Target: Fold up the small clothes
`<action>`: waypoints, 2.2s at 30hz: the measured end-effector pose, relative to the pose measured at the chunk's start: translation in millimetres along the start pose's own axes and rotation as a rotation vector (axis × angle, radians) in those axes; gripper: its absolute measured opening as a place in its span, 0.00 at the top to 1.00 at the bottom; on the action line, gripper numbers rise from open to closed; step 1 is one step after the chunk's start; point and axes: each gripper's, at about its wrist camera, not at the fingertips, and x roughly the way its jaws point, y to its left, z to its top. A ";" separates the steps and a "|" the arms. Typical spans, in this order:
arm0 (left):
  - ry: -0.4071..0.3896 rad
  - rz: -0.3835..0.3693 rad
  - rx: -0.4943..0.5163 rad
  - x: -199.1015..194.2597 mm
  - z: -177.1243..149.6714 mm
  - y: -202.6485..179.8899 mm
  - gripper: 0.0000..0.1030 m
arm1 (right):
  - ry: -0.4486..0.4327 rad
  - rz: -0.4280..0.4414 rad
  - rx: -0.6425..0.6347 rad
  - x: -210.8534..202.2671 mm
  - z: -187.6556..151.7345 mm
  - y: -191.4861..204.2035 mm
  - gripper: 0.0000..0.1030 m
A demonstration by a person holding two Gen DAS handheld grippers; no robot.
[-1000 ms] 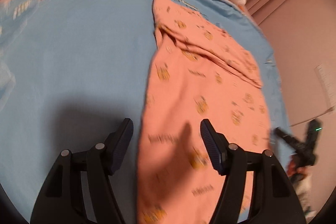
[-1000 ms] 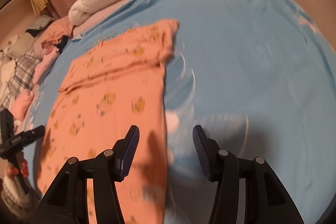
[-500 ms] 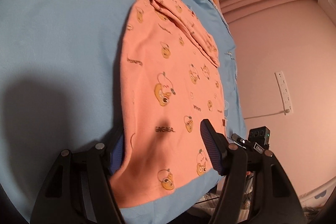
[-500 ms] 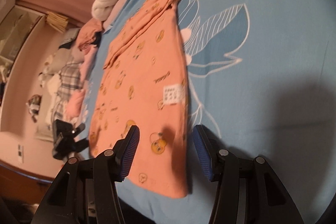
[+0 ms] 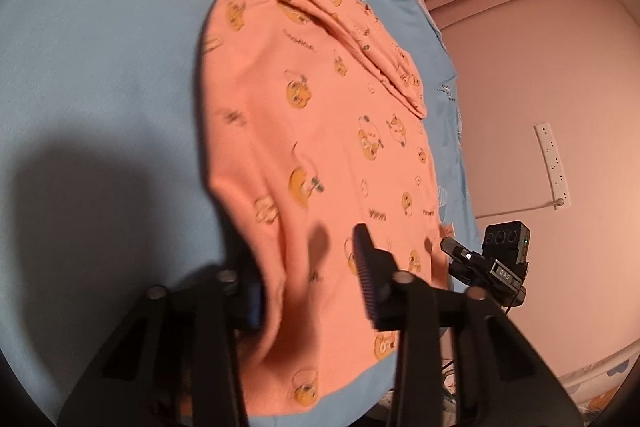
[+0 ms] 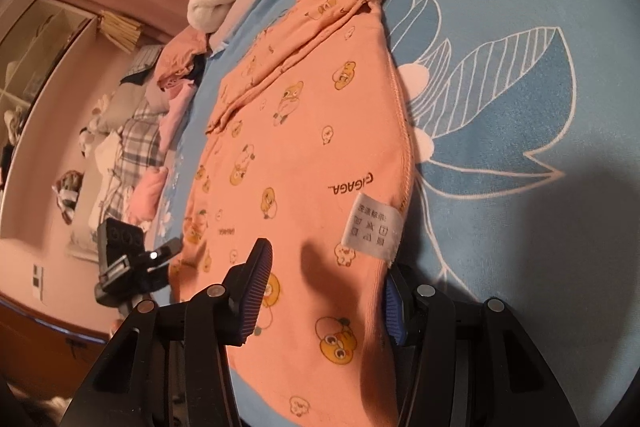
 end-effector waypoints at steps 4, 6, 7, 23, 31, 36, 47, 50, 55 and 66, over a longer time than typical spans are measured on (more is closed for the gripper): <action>0.024 -0.017 0.018 -5.7 -11.6 1.9 0.67 | 0.027 -0.003 -0.019 -9.0 -15.5 0.2 0.50; 0.030 -0.017 0.021 -6.2 -15.1 1.9 0.67 | 0.038 -0.005 -0.030 -10.2 -24.4 3.1 0.50; 0.031 -0.020 0.018 -7.0 -16.4 1.9 0.67 | 0.043 -0.008 -0.043 -11.3 -29.6 4.7 0.50; -0.031 -0.099 -0.080 -27.8 -21.6 13.9 0.95 | 0.006 -0.024 -0.028 -13.4 -43.2 -0.1 0.93; -0.051 -0.074 -0.053 -31.6 -19.3 0.3 0.97 | -0.044 -0.001 -0.092 -22.1 -43.2 21.0 0.95; -0.112 -0.141 -0.009 -45.0 -7.4 -16.8 0.97 | -0.121 0.081 -0.144 -36.9 -31.6 43.5 0.95; -0.168 -0.178 0.059 -48.7 24.9 -46.6 0.97 | -0.214 0.156 -0.202 -44.4 -2.6 69.6 0.95; -0.191 -0.117 0.094 -50.6 32.3 -54.1 0.97 | -0.229 0.159 -0.213 -45.6 3.9 73.4 0.95; -0.210 -0.069 0.124 -51.3 45.6 -63.1 0.97 | -0.240 0.150 -0.216 -47.5 12.9 72.3 0.95; -0.236 -0.007 0.175 -45.1 72.8 -77.4 0.97 | -0.274 0.135 -0.234 -52.1 34.6 77.1 0.95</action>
